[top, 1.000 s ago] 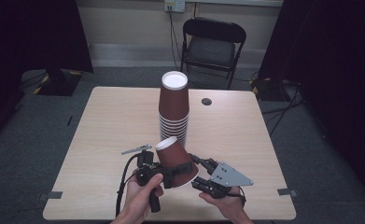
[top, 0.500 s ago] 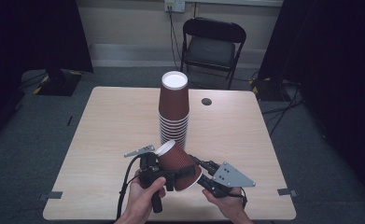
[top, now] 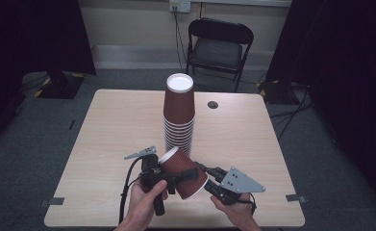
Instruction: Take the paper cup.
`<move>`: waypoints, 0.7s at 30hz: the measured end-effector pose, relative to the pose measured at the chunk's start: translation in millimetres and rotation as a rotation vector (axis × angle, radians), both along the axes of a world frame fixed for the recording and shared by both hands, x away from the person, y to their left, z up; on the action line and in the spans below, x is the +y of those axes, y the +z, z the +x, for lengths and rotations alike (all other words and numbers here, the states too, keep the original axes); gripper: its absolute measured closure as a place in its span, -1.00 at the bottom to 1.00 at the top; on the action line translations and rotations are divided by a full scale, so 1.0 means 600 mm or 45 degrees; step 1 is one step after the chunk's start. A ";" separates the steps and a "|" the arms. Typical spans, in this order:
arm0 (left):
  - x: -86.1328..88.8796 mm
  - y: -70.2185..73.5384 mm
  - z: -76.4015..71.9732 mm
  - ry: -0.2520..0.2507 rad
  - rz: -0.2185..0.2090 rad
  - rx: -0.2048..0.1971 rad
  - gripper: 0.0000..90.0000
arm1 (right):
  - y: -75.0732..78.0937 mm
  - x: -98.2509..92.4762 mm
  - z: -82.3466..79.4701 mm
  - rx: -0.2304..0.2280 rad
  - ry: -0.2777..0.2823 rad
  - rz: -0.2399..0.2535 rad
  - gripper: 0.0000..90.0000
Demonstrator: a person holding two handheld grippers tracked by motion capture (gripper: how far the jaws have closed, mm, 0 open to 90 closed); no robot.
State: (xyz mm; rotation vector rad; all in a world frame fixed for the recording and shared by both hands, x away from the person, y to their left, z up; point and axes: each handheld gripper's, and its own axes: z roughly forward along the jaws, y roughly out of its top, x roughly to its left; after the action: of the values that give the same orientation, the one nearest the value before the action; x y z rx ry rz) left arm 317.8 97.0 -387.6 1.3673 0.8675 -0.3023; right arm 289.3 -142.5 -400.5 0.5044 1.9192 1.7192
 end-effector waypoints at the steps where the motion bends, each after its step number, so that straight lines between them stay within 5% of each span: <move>1: 0.000 0.000 0.000 0.000 0.000 0.000 -0.80 | 0.000 0.000 0.000 0.000 0.000 0.000 0.89; 7: 0.025 0.008 0.008 0.090 0.010 -0.077 -0.75 | 0.000 -0.002 0.000 0.040 0.030 -0.023 0.89; 15: 0.044 0.013 0.009 0.169 0.143 -0.204 -0.65 | 0.003 -0.002 0.004 0.152 0.063 -0.129 0.89; 21: 0.060 0.020 0.010 0.178 0.256 -0.282 -0.65 | -0.007 -0.012 0.021 0.313 0.093 -0.201 0.89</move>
State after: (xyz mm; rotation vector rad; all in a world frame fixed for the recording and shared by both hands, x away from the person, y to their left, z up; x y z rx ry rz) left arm 323.6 132.9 -375.6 1.4852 0.8190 0.0458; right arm 301.6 -149.7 -404.4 0.6161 2.2505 1.5931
